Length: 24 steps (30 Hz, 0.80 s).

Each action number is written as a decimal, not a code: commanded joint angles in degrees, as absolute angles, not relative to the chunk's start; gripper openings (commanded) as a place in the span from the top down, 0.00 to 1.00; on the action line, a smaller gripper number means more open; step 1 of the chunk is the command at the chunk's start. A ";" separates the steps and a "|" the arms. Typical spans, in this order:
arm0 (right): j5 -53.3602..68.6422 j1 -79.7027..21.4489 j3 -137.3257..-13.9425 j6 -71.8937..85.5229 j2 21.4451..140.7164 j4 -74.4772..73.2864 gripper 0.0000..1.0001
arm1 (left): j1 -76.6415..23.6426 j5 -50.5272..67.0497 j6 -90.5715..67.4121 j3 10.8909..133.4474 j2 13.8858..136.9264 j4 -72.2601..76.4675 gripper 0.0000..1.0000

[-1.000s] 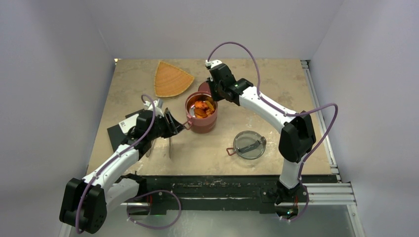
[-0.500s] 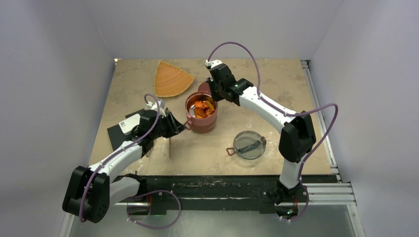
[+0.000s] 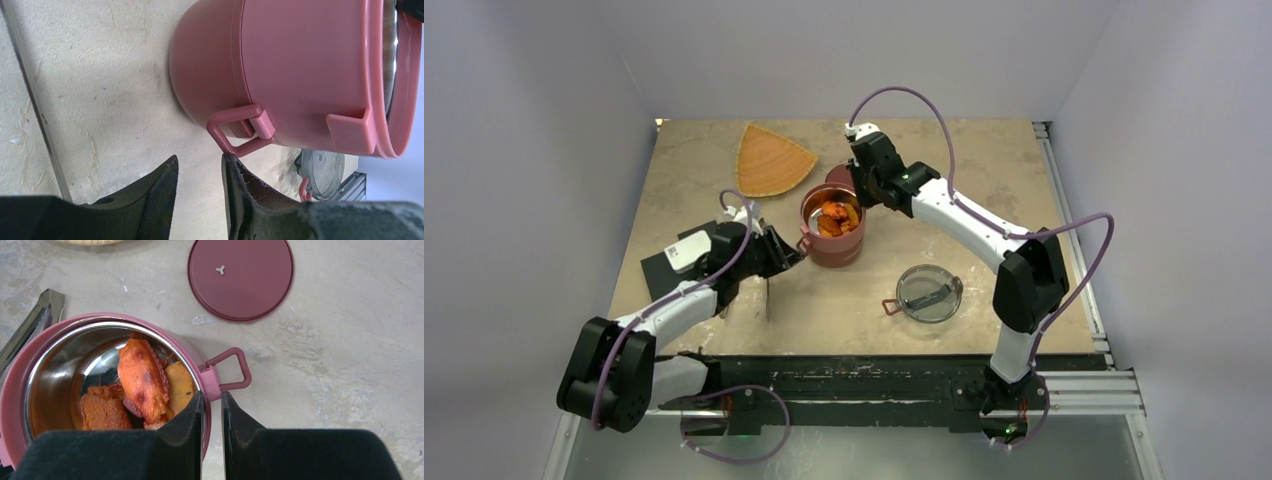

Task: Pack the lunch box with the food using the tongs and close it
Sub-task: Close the fastener on the packing box.

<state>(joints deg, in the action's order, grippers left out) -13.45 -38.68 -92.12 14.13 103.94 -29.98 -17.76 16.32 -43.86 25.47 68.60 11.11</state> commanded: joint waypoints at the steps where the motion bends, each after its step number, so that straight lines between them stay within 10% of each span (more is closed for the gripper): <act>1: -16.20 -38.50 -91.33 14.54 100.98 -29.63 1.00 | -18.11 17.23 -44.73 25.14 69.44 16.02 0.63; 24: -20.17 -39.49 -90.43 11.33 97.57 -25.51 1.00 | -18.19 15.21 -43.36 28.54 72.49 15.04 0.64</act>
<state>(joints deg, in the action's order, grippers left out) -16.16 -39.22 -89.38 12.86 101.82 -29.04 -17.82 16.19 -44.31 26.04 72.99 14.06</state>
